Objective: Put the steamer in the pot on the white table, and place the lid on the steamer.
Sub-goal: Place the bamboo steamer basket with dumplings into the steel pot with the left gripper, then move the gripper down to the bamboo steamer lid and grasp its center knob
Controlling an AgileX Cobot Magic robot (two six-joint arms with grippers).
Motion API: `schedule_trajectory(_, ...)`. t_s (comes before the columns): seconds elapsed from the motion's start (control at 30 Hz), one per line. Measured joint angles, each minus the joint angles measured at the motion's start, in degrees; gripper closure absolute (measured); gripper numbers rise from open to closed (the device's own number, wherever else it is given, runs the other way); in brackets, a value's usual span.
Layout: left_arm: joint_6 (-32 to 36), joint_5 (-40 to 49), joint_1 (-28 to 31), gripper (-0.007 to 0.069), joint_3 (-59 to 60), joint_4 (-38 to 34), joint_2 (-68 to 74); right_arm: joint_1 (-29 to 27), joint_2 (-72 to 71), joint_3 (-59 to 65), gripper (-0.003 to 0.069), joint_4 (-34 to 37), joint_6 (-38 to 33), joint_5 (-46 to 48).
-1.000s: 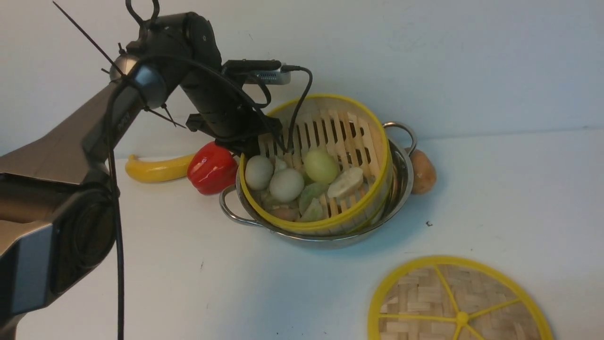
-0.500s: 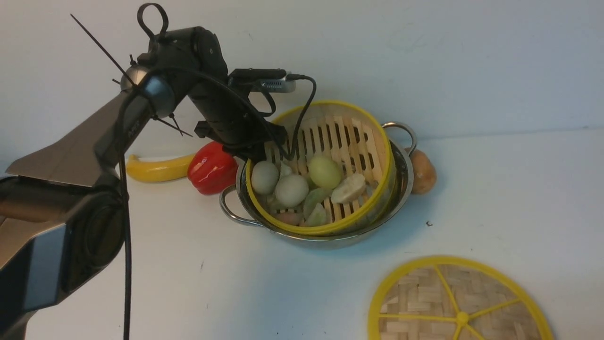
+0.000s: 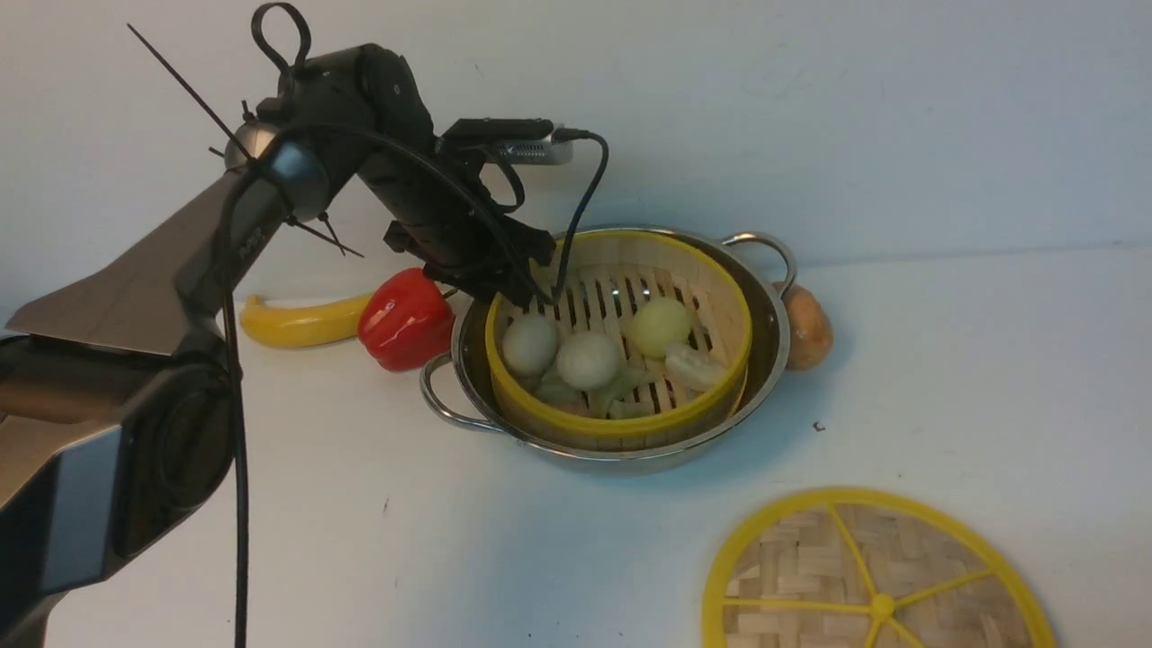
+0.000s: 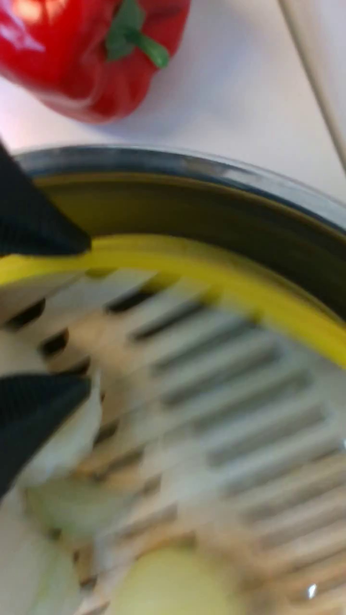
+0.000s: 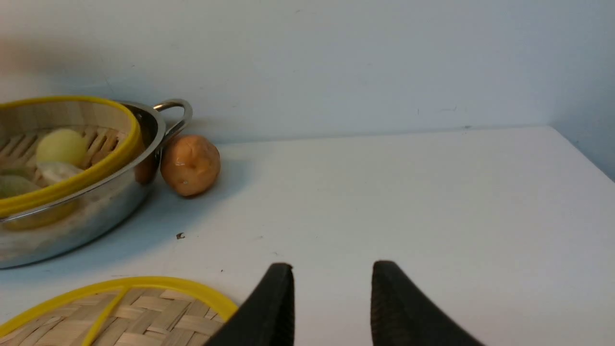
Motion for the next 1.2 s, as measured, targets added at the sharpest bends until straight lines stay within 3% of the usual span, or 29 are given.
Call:
schedule_trajectory(0.07,0.4,-0.1,0.0,0.0188,-0.1,-0.3,-0.2,0.0,0.0,0.0,0.0417,0.0,0.0,0.0)
schedule_trajectory(0.2,0.7,0.3,0.0,0.0100,-0.1,-0.4,-1.9,0.0,0.0,0.0,0.0417,0.0,0.0,0.0)
schedule_trajectory(0.3,0.7,0.8,0.0,0.0090,-0.1,1.3,-4.6,0.0,0.0,0.0,0.0417,0.0,0.0,0.0)
schedule_trajectory(0.53,-2.0,3.4,0.0,0.0126,-0.1,13.5,-14.3,0.0,0.0,0.0,0.0417,0.0,0.0,0.0)
schedule_trajectory(0.63,-4.2,3.6,0.0,0.0176,-0.1,17.6,-17.8,0.0,0.0,0.0,0.0417,0.0,0.0,0.0)
schedule_trajectory(0.83,-5.9,3.6,0.0,0.0358,-0.1,19.7,-24.4,0.0,0.0,0.0,0.0417,0.0,0.0,0.0)
schedule_trajectory(0.9,-7.5,3.6,0.0,0.0496,-0.1,18.3,-27.6,0.0,0.0,0.0,0.0417,0.0,0.0,0.0)
schedule_trajectory(0.97,-9.4,3.6,0.0,0.0583,-0.1,15.2,-29.4,0.0,0.0,0.0,0.0417,0.0,0.0,0.0)
schedule_trajectory(1.03,-10.6,3.6,0.0,0.0631,-0.1,11.7,-31.1,0.0,0.0,0.0,0.0417,0.0,0.0,0.0)
schedule_trajectory(1.2,-10.4,3.6,0.0,0.0646,-0.2,6.8,-32.3,0.0,0.0,0.0,0.0417,0.0,0.0,0.0)
